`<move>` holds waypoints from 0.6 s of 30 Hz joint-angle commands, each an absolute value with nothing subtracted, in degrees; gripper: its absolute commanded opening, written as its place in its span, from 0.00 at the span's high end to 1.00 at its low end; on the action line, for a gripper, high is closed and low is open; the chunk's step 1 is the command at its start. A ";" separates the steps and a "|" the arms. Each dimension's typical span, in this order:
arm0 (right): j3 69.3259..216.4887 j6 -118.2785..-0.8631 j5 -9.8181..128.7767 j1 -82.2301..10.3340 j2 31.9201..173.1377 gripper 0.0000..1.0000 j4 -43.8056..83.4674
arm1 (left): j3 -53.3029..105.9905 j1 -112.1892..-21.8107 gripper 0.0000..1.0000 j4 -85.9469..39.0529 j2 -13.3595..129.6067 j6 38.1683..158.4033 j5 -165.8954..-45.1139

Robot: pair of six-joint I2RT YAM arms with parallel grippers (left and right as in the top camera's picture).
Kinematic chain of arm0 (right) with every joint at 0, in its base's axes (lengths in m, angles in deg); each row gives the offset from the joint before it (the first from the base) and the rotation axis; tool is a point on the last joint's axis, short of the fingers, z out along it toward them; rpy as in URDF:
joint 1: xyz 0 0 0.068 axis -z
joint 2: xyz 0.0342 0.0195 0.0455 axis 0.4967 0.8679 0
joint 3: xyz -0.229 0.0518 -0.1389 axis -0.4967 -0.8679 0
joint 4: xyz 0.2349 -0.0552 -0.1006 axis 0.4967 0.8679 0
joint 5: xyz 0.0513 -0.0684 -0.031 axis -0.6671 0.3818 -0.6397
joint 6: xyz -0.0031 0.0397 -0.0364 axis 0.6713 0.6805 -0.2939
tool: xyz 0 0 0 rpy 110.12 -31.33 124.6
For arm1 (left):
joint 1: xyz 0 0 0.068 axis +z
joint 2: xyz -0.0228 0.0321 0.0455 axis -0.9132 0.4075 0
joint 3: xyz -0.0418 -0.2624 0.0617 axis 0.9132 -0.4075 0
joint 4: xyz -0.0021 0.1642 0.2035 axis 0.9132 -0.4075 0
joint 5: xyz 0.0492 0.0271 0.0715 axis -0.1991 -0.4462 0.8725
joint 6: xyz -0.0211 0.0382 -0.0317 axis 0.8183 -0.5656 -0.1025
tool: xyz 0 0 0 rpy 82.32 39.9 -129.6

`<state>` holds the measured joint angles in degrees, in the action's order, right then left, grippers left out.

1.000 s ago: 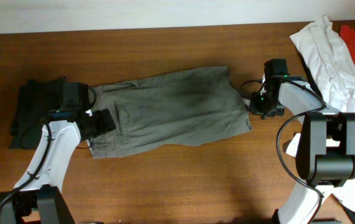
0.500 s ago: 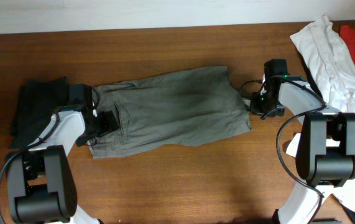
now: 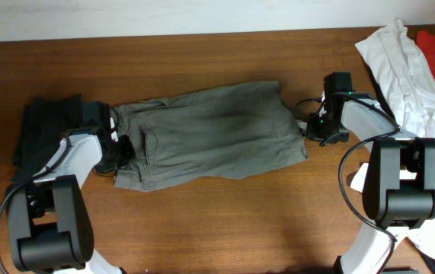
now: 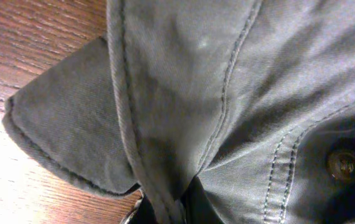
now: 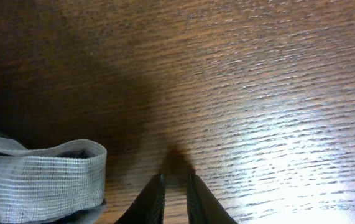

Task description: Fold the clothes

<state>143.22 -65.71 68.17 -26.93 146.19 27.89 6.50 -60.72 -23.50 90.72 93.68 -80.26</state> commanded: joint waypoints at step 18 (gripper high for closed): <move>155.29 -78.02 44.65 -34.04 137.38 0.83 38.60 | 8.95 -53.09 1.00 -41.01 67.27 91.67 -76.74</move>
